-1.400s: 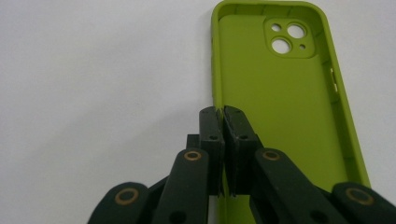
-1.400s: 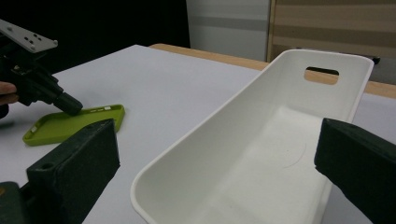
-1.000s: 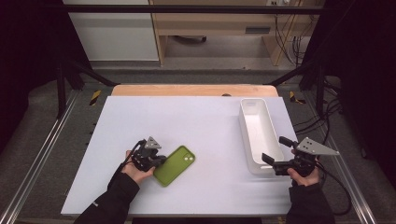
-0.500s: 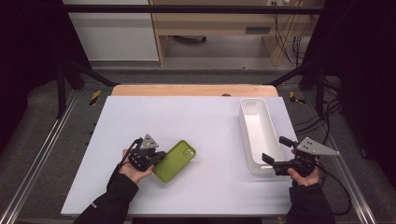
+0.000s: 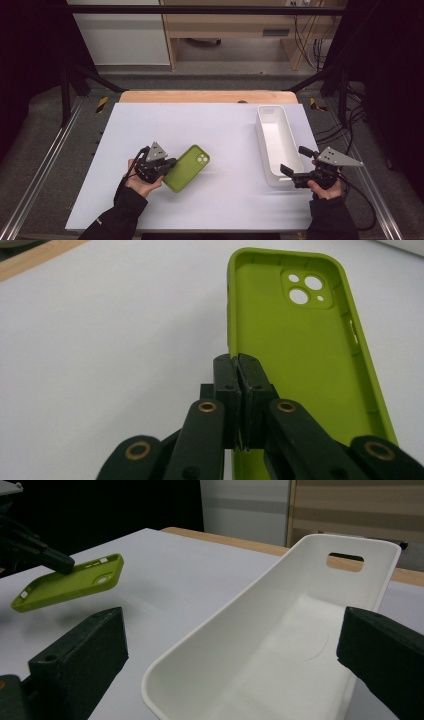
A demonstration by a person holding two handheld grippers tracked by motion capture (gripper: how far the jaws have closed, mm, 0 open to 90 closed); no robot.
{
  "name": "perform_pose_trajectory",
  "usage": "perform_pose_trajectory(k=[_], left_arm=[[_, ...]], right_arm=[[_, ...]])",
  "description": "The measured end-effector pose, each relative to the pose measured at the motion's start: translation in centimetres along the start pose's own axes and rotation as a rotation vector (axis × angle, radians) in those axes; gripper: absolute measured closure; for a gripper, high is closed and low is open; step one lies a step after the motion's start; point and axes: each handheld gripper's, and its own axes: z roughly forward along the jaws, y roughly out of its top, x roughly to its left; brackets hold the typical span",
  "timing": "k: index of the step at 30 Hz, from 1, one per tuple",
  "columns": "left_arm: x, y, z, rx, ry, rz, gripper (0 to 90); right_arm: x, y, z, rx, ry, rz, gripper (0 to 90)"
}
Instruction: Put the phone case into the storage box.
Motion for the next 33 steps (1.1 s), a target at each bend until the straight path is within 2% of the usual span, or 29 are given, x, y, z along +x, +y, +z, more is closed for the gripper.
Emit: perform_pose_trajectory(k=[14,33], left_arm=[[-0.8,0.8,-1.1,-0.053,0.024,0.029,88.2],[-1.9,1.4,-1.7,-0.082,0.017,0.054,88.2]], right_arm=[[0.2,0.2,0.1,0.003,0.008,-0.008,0.5],[1.2,0.9,0.5,0.001,0.028,-0.025,0.5]])
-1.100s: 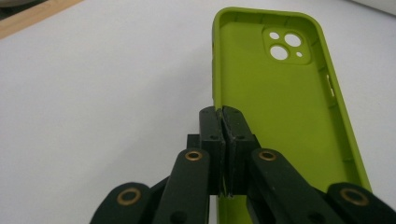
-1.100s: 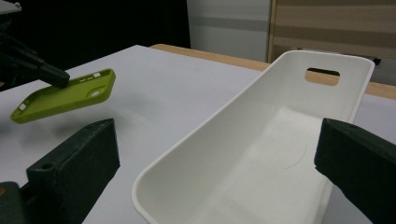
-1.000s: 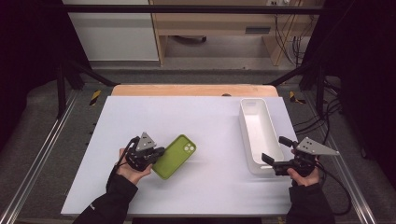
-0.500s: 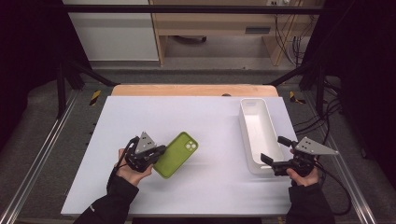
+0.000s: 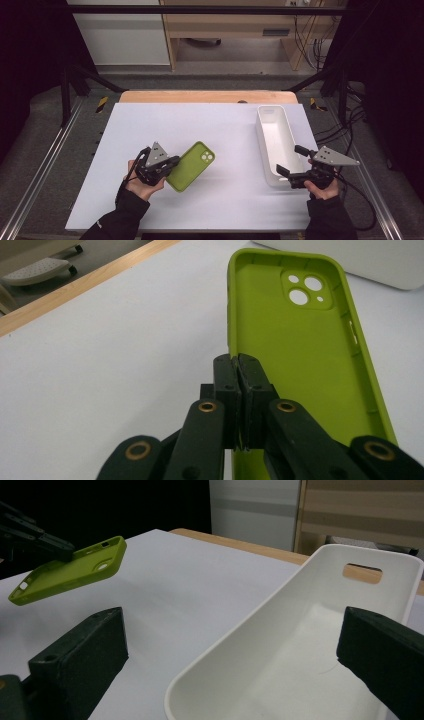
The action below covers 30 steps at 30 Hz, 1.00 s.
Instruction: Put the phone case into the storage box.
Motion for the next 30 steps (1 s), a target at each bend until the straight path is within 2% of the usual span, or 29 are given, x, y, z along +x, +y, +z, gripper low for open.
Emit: perform_pose_trajectory(k=[30], left_arm=[[-2.2,1.1,0.1,-0.021,-0.044,0.060,88.3]], right_arm=[[2.5,1.3,2.6,0.029,0.073,-0.040,0.5]])
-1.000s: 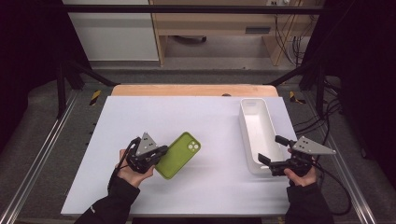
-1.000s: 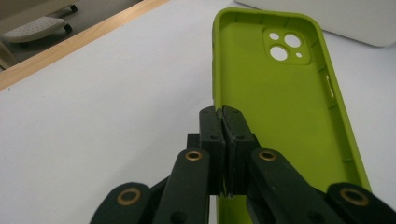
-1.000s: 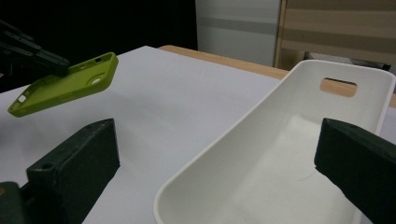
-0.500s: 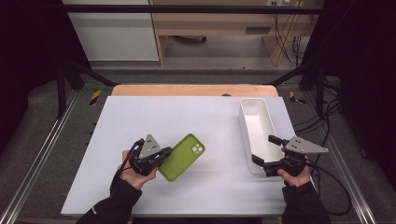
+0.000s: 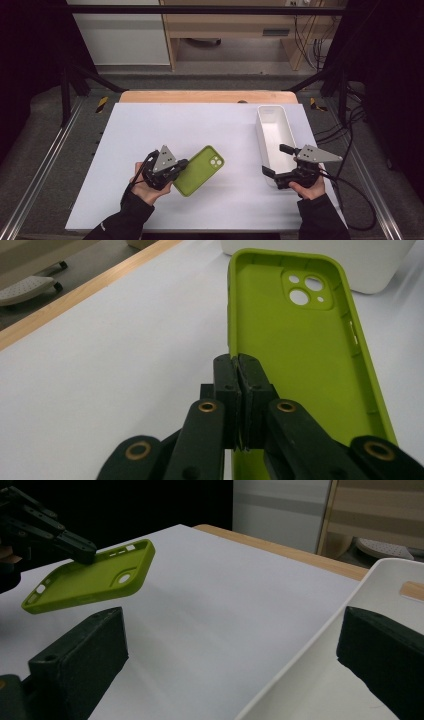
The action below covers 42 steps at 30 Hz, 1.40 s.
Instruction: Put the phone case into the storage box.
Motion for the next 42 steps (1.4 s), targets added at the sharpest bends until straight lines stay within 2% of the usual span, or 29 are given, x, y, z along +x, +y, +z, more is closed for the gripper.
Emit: perform_pose_trajectory(k=[21,31,42], left_arm=[[-0.4,1.2,0.1,-0.006,-0.011,0.046,88.3],[-0.7,1.9,0.5,-0.003,-0.015,0.090,88.3],[-1.2,2.1,1.1,0.008,-0.008,0.121,88.3]], right_arm=[[1.2,1.1,1.7,0.035,0.028,-0.017,0.6],[1.6,1.8,2.4,0.052,0.038,-0.015,0.7],[2.3,2.6,3.5,0.065,0.058,-0.019,1.1]])
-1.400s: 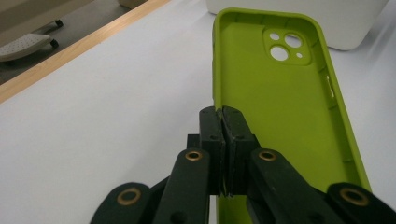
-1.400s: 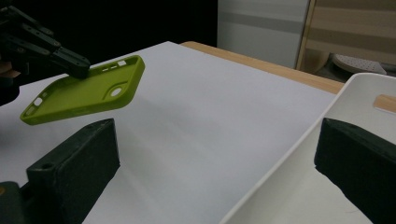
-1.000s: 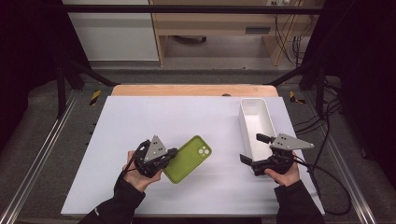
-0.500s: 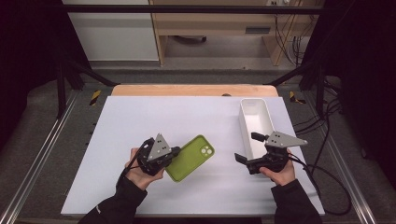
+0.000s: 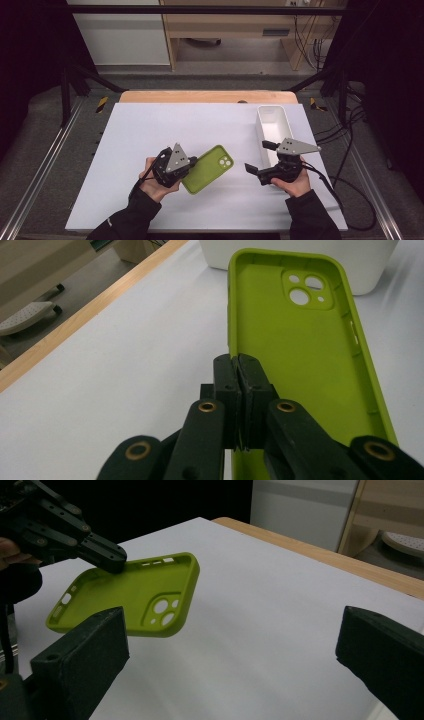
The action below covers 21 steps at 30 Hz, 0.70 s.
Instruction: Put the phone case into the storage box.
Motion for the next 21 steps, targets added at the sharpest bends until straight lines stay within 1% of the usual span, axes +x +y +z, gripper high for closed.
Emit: perform_pose_trajectory(k=[2,3,10,16,21], left_arm=[[-0.1,0.0,0.1,0.002,-0.001,0.007,88.3],[-0.1,0.1,0.1,0.005,-0.001,0.013,88.3],[-0.3,0.1,0.3,0.009,-0.001,0.022,88.4],[-0.6,0.3,0.5,0.008,-0.001,0.033,88.4],[-0.9,0.5,0.7,0.010,-0.001,0.052,88.4]], right_arm=[[0.0,0.0,0.1,0.002,0.002,0.001,1.2],[0.1,0.1,0.4,0.012,0.006,0.010,1.3],[0.2,0.1,1.2,0.046,0.007,0.018,1.4],[0.4,0.3,1.7,0.057,0.013,0.018,1.5],[0.6,0.6,2.3,0.070,0.023,0.019,1.7]])
